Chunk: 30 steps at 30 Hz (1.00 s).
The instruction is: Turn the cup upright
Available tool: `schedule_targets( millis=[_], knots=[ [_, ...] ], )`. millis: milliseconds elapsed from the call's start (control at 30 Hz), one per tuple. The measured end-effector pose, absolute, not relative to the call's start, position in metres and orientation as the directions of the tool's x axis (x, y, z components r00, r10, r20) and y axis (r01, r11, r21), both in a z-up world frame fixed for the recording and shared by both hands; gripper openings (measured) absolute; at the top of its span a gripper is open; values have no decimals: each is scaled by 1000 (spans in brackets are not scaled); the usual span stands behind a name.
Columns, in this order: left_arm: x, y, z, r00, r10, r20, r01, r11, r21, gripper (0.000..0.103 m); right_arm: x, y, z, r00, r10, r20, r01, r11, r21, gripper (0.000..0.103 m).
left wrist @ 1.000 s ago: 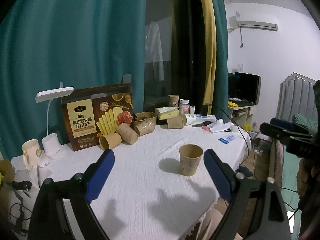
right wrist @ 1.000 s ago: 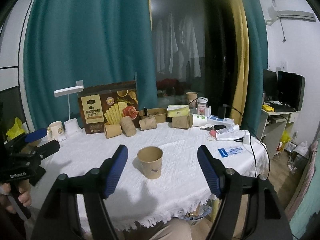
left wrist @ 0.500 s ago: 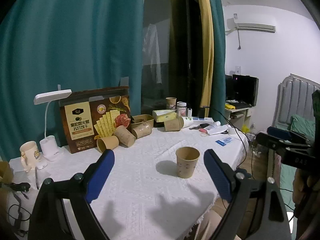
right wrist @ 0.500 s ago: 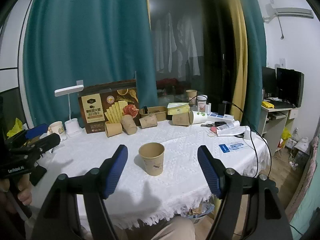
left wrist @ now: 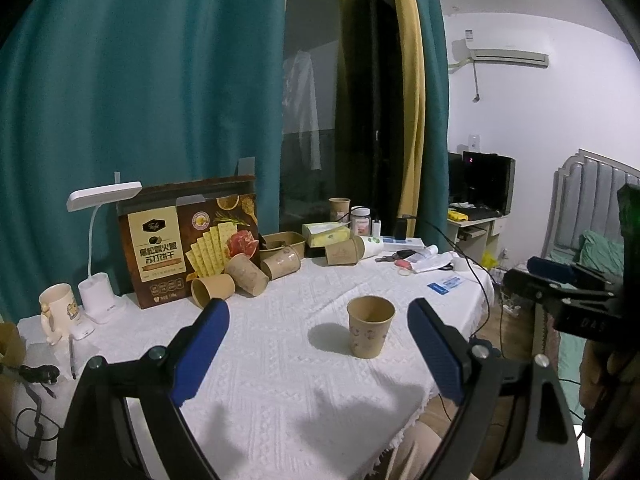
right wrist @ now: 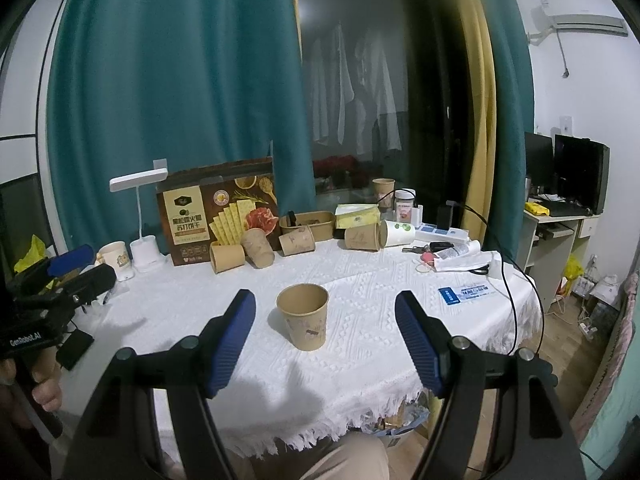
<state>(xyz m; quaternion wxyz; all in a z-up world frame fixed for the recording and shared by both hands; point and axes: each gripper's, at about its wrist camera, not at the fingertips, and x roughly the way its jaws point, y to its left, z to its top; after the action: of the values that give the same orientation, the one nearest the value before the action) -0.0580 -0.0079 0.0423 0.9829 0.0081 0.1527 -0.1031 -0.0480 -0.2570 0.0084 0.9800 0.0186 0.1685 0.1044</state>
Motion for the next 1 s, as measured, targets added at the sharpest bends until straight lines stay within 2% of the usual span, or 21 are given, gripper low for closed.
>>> schedule_targets(
  millis=[1000],
  knots=[
    [-61, -14, 52, 939, -205, -277, 209, 978, -15, 91, -48, -256, -2, 916, 220, -335, -208, 975, 72, 70]
  ],
)
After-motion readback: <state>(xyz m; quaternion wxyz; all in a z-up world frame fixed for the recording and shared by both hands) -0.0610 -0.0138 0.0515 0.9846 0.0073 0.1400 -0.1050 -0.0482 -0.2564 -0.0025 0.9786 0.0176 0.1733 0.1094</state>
